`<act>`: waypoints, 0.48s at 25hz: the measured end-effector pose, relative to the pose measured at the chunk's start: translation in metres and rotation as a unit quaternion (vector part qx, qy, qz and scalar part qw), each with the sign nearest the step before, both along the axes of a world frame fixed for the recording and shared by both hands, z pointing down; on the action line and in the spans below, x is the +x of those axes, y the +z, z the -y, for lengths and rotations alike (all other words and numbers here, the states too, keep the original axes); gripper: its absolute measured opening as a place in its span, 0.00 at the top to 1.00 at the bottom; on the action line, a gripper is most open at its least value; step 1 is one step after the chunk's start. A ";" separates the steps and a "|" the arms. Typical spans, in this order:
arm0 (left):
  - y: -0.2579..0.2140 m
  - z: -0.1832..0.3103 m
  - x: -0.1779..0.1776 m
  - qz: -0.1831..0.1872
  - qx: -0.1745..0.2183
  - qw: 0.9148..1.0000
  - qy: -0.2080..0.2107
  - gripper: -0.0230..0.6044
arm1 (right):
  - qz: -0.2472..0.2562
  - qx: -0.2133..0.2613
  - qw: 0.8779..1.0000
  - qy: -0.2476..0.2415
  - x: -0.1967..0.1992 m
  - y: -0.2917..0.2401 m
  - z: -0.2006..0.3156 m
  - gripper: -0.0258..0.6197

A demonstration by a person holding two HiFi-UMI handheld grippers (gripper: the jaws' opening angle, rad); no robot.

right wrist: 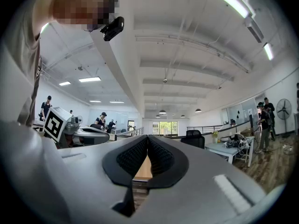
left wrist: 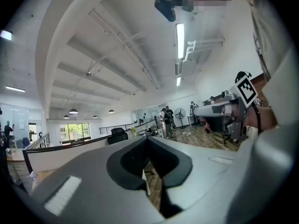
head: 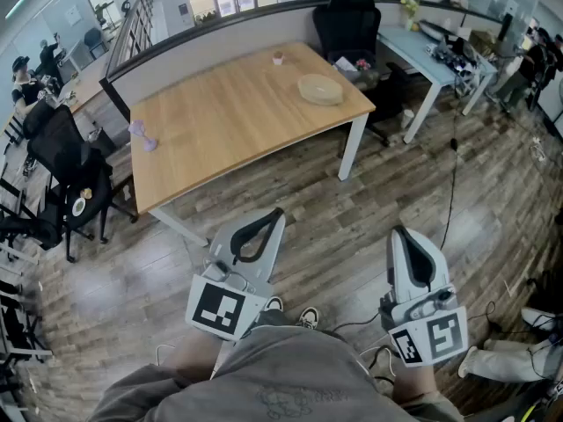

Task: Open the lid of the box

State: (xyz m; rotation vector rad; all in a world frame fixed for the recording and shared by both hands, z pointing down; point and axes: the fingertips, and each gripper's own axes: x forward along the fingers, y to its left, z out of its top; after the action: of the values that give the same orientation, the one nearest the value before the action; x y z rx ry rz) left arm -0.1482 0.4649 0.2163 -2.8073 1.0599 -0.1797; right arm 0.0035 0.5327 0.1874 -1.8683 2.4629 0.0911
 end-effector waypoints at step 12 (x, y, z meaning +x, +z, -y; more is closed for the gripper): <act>0.001 -0.007 -0.001 -0.016 -0.012 1.000 0.007 0.96 | -0.004 -0.014 1.000 0.011 0.006 0.012 -0.005 0.94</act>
State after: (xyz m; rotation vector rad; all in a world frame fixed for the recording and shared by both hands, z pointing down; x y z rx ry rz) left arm -0.1496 0.4717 0.2173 -2.8465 1.0524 -0.1459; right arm 0.0090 0.5381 0.1993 -1.9104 2.4607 0.0659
